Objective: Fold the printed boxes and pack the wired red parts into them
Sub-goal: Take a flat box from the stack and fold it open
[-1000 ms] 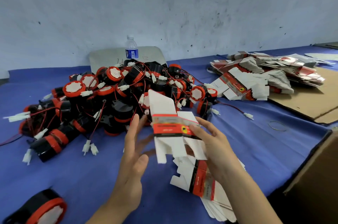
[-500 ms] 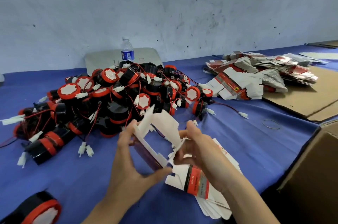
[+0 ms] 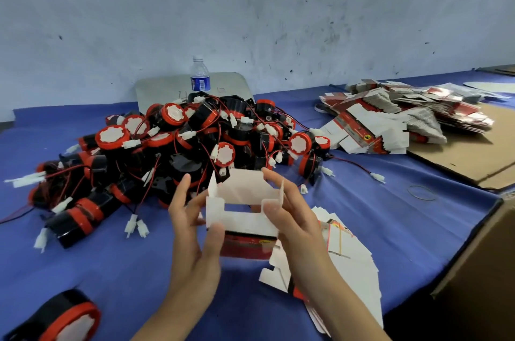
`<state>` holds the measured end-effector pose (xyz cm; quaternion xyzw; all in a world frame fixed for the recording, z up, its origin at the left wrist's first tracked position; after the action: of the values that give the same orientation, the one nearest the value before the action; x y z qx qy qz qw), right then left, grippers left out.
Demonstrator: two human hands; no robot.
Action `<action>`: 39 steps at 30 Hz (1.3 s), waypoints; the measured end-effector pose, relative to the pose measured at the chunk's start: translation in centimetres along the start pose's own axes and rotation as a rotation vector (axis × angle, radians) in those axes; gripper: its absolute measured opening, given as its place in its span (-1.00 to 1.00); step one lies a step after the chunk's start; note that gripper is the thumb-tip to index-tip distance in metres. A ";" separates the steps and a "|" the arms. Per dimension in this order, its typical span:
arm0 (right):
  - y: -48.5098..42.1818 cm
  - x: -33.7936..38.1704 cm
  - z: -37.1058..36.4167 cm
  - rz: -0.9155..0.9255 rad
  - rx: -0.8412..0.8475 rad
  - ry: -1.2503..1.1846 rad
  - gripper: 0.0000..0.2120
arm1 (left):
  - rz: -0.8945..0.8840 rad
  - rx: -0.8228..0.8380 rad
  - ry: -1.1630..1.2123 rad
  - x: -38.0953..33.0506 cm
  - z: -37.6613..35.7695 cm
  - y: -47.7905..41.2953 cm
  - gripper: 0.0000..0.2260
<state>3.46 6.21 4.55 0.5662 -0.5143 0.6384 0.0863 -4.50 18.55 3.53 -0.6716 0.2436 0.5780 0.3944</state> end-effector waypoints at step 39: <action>0.9 4.2 -2.5 0.383 0.261 0.477 -0.72 | -0.132 0.008 0.163 -1.8 0.5 0.7 -0.75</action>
<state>-0.18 5.70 7.88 0.3001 -0.4906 0.8181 0.0093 -5.72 18.34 5.11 -0.7293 0.2326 0.4932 0.4132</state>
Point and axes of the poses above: each hand's wrist, its own y-axis away from the middle knuckle, its own z-axis out of the back of the hand, x = y × z, the point moved 8 cm from there along -y, towards the middle knuckle, and after that the axes turned 15 degrees about z, right-handed, at the moved point
